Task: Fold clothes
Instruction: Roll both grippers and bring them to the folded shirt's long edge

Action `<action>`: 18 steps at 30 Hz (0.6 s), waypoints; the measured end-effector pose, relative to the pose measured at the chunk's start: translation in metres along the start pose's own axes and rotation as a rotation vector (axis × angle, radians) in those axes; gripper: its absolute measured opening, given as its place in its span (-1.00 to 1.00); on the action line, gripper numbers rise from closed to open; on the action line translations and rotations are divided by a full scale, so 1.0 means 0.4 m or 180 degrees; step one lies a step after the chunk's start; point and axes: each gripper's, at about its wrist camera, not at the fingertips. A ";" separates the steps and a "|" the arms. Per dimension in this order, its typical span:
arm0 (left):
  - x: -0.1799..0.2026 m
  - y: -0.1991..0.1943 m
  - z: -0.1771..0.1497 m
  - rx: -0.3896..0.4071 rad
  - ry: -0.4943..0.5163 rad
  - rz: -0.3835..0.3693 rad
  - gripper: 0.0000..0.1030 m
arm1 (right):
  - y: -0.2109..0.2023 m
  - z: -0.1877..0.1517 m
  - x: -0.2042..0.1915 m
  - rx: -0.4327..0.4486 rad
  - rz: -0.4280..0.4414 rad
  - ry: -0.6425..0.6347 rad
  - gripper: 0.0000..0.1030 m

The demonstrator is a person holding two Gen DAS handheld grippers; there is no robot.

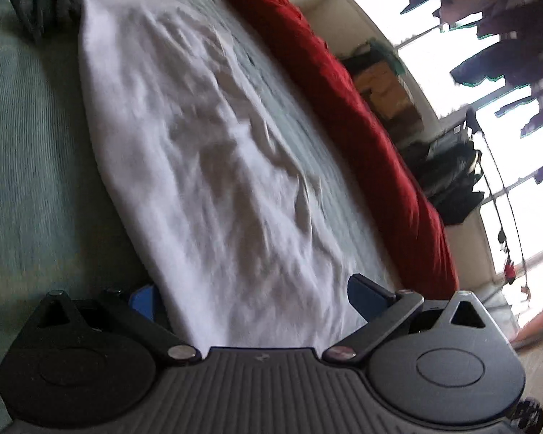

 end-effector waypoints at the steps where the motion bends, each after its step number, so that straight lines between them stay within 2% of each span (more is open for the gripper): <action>1: 0.000 0.005 0.001 -0.0005 0.0019 0.0018 0.63 | 0.008 0.015 -0.008 0.0058 -0.0005 -0.0037 1.00; 5: 0.002 0.034 0.013 0.0044 0.0122 0.0037 0.64 | 0.039 0.060 -0.038 0.0157 -0.0015 -0.0177 1.00; 9: -0.007 0.028 -0.032 0.0013 0.0108 0.0071 0.64 | 0.034 0.025 -0.011 0.0097 -0.0037 -0.0046 1.00; 12: -0.018 0.025 -0.069 -0.0074 0.0121 0.0121 0.64 | 0.014 -0.042 0.010 -0.0032 -0.0160 -0.0135 1.00; 14: -0.024 0.035 -0.069 -0.0089 0.0113 0.0119 0.65 | 0.020 -0.058 0.019 -0.0088 -0.0202 -0.0140 1.00; 18: -0.007 0.065 -0.040 -0.0055 0.0356 0.0162 0.65 | 0.045 -0.054 0.016 -0.0123 -0.0291 -0.0224 1.00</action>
Point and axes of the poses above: each gripper's, at about its wrist camera, not at the fingertips, and y roughly the way its jaws point, x to its right, z to its top, and after that the axes turned 11 degrees about x, right-handed
